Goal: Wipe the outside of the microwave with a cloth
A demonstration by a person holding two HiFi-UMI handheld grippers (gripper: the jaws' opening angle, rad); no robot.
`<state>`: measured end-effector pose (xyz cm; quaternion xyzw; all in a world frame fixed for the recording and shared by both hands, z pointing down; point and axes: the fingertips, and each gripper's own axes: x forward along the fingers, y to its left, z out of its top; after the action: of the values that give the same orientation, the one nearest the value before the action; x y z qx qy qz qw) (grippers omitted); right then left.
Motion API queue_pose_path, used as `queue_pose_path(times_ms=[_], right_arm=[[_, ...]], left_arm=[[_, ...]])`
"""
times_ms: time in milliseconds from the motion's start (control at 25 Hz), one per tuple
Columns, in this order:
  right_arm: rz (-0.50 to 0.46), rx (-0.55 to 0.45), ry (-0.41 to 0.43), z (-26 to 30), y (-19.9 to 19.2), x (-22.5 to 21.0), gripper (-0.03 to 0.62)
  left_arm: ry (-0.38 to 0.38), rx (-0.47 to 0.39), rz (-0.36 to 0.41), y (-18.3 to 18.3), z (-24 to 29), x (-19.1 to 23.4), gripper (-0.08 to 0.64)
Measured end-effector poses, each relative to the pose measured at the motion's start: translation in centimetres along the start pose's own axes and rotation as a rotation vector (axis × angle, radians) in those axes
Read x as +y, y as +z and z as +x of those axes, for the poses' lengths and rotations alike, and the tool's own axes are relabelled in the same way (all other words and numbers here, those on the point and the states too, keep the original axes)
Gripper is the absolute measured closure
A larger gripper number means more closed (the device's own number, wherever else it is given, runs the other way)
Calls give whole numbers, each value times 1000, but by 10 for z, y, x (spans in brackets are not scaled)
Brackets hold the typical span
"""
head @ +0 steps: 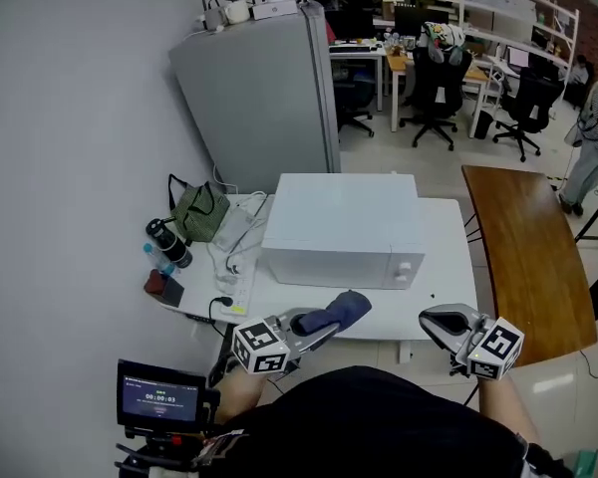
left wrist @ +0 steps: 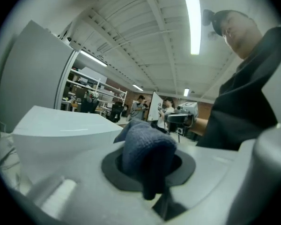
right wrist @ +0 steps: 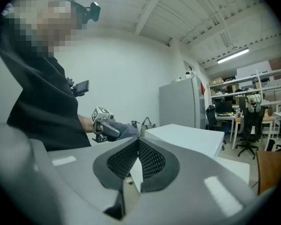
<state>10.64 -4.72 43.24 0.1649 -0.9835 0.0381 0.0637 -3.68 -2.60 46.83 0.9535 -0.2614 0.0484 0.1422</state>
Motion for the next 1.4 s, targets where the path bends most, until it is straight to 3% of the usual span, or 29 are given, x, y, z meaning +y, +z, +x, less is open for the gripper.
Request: queue_pose_path(times_ms=[200, 320, 560, 720, 840, 1120, 1240, 1400], right_arm=[[18, -29, -27, -3, 2, -45, 586], [38, -15, -43, 19, -8, -56, 586], [-2, 4, -130, 88, 25, -60, 586], [4, -11, -160, 142, 50, -49, 586], [-20, 57, -205, 163, 45, -52, 586], [12, 93, -249, 156, 34, -83, 586], [48, 51, -252, 139, 35, -116, 586], [23, 50, -242, 95, 25, -168, 586]], left_arm=[[154, 44, 69, 34, -8, 76, 500], [208, 30, 101, 54, -29, 129, 500], [184, 19, 177, 85, -69, 215, 500], [150, 66, 216, 93, -97, 277, 500], [154, 115, 243, 97, -109, 328, 500], [249, 416, 308, 74, -86, 445, 500], [283, 555, 297, 57, -63, 477, 500], [321, 775, 299, 34, -31, 499, 502]])
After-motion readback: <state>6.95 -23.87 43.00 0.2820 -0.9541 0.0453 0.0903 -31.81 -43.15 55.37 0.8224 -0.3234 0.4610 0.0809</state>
